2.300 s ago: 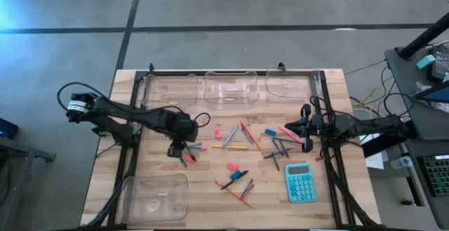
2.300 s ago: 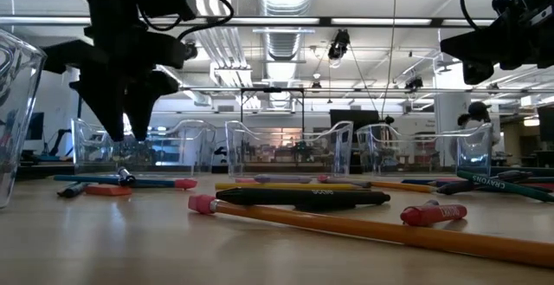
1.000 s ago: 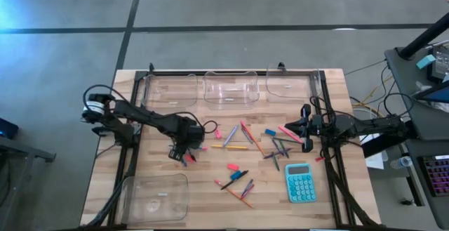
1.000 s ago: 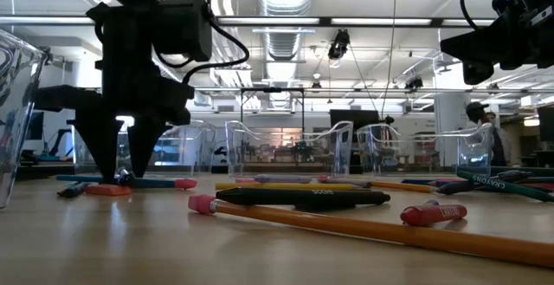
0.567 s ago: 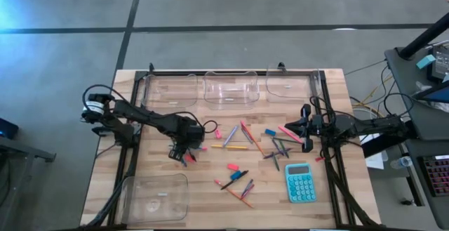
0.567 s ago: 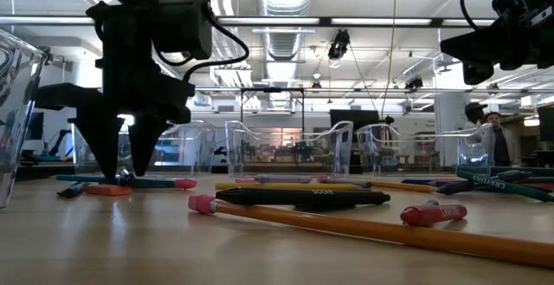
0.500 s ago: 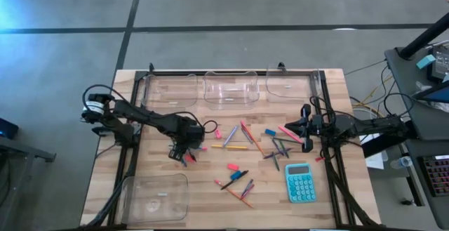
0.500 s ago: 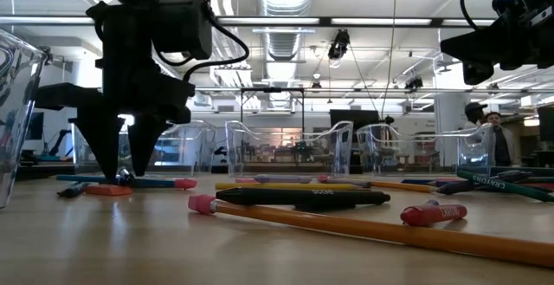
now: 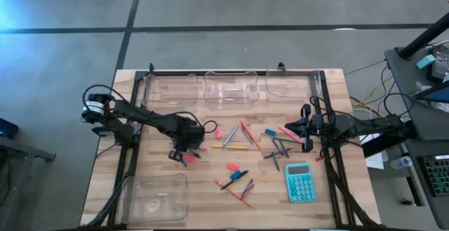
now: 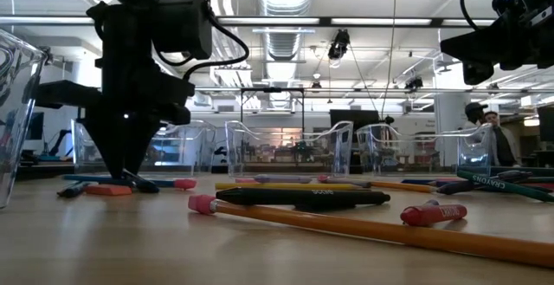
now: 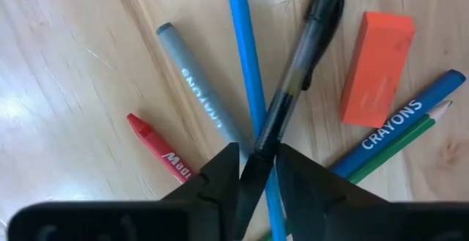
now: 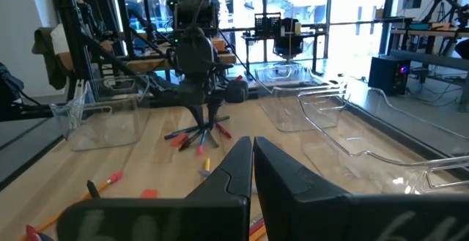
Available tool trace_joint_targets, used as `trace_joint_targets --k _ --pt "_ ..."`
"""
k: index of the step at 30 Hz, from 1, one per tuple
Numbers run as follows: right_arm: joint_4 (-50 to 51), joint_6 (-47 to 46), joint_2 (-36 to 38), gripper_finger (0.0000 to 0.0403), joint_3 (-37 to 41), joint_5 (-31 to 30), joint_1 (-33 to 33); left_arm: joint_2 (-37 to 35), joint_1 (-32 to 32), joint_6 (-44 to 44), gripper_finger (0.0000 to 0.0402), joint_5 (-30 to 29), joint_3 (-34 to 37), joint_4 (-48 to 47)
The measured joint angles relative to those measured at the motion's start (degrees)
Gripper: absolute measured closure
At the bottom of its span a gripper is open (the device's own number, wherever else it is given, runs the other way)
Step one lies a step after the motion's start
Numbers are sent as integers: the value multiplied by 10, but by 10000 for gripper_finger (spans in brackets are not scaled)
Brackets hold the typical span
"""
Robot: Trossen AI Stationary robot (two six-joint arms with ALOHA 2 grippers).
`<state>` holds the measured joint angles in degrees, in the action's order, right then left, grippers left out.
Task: Sort crayons/erasers/pens/pencils in bins
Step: Put the transparent black ballpen into the top left transparent bin
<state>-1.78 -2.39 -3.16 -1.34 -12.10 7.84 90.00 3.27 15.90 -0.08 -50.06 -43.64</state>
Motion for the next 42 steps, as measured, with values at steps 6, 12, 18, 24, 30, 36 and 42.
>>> trace_joint_targets --k 6,12,18,24,30,36,42 --pt "0 0 0 394 0 0 0 0 0 -1 353 0 0 0" --pt "0 0 0 394 0 0 0 0 0 -3 382 9 -11 -1" --pt "0 0 0 394 0 0 0 0 0 -4 383 10 -32 -4" --pt "0 0 0 394 0 0 0 -8 -1 -5 383 10 -72 -23" --pt "-2 -2 0 394 0 0 0 -60 -20 -5 384 -26 -111 -76" --pt "-2 -2 0 394 0 0 0 -161 -69 -5 385 -66 -118 -101" --pt "-6 -2 0 394 0 0 0 -230 -154 17 385 -95 -118 -129"
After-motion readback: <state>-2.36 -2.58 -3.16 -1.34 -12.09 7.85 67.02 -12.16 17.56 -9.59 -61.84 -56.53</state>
